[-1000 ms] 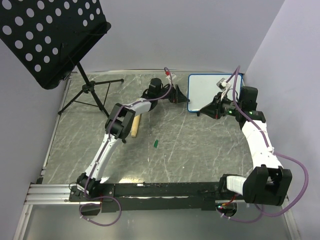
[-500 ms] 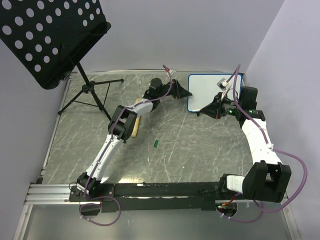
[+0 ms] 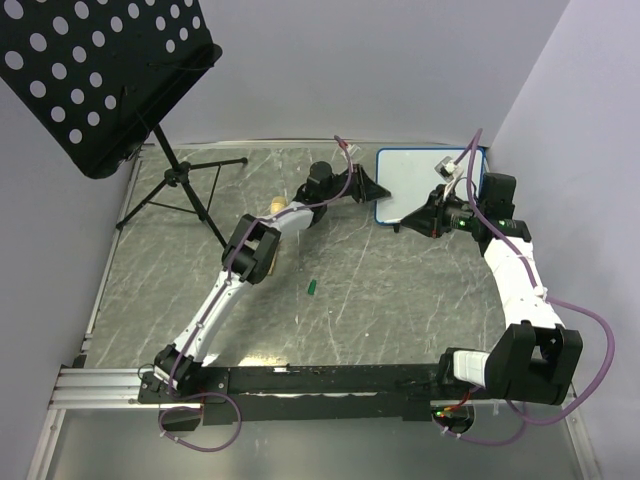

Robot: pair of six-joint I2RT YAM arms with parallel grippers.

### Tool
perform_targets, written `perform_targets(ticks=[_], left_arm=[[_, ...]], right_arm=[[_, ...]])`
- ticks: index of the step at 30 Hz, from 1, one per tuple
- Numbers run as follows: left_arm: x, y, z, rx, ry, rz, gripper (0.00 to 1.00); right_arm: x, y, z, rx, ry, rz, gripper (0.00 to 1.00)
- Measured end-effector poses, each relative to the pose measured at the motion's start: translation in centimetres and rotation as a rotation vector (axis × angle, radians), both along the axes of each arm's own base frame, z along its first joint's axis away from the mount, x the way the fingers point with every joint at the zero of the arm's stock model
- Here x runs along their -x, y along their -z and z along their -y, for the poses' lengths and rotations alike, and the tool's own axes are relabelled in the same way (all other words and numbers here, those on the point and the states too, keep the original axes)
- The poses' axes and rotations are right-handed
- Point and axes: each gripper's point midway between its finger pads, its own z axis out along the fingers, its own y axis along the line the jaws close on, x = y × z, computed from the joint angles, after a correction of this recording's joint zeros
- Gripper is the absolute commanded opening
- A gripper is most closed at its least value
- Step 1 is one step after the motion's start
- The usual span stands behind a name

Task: Write a sentence on the whiteboard
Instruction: Pick up the whiteboard from the whiteboard stand.

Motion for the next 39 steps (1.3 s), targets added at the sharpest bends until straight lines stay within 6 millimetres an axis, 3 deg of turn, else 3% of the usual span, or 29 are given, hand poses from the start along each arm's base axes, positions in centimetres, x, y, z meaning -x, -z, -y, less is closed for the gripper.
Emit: perform_targets(ticks=[4,19,35,39], left_arm=[[0.0,-0.3,0.2,0.004,-0.004,0.007,0.01],[-0.1,-1.6,-0.2,0.05,0.002,-0.016,0.01],[-1.3,-3.2,-2.7,0.098,-0.033,-0.026,0.01],[-1.1,-4.9,-3.8,0.113,-0.05,-0.021,0.01]], right_arm=[[0.0,0.0,0.1,-0.001,0.004,0.0,0.0],[0.1,-0.2,0.2,-0.016,-0.003,0.002,0.0],[0.4,-0.9,0.4,-0.026,-0.004,0.018,0.0],[0.9,-1.9,0.2,-0.027,-0.009,0.05,0.0]])
